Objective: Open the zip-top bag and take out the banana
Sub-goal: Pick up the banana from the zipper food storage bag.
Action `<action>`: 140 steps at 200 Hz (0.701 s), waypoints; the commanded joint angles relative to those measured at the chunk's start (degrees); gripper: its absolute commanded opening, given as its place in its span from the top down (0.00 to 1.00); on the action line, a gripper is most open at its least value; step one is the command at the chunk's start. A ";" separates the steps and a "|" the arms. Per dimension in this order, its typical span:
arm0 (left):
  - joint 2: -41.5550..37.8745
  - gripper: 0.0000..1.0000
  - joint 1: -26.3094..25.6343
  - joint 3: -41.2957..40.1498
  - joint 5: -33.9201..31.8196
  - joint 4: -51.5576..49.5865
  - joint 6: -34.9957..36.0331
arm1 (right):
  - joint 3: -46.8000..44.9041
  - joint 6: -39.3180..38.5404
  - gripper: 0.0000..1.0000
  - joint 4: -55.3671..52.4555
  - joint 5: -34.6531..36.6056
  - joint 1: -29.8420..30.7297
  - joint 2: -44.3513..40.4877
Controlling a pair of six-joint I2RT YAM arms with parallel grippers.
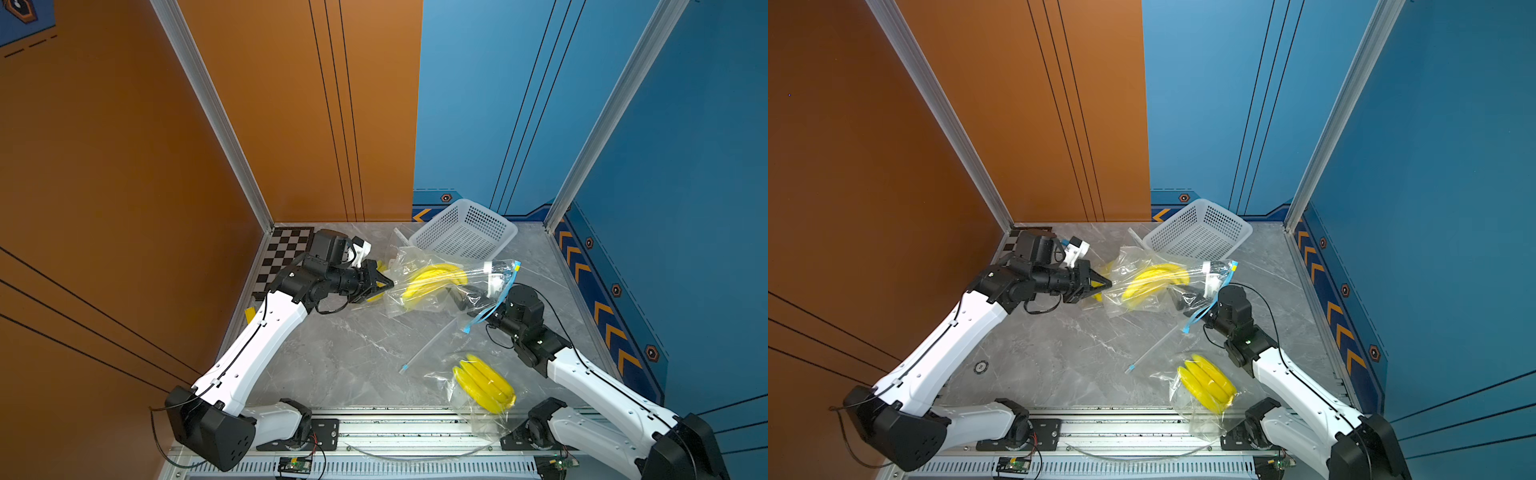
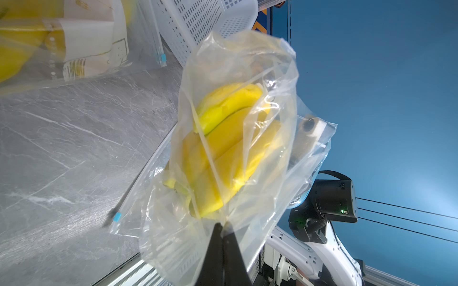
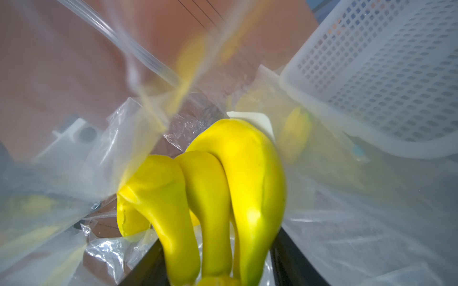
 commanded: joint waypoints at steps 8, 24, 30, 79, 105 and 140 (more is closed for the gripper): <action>-0.45 1.00 1.86 1.31 0.21 -2.91 0.04 | 0.73 -1.77 0.49 -3.82 4.23 -0.90 -3.00; -0.07 1.00 2.46 1.60 0.45 -2.92 0.11 | 1.25 -2.47 0.55 -5.56 2.76 -0.90 -2.93; 0.07 1.00 2.66 1.68 0.45 -2.91 0.13 | 1.50 -2.57 0.59 -6.01 1.89 -0.88 -2.67; 1.01 1.00 4.58 1.68 -0.87 -3.68 0.89 | 3.27 -3.92 0.75 -13.09 -0.02 0.64 -2.85; 1.71 1.00 5.57 1.69 -1.85 -4.14 1.45 | 3.02 -3.03 0.78 -16.50 -0.56 1.17 -3.74; 3.93 1.00 6.64 3.55 -6.40 -7.00 5.35 | 3.71 0.85 0.78 -22.44 -3.27 1.47 -2.87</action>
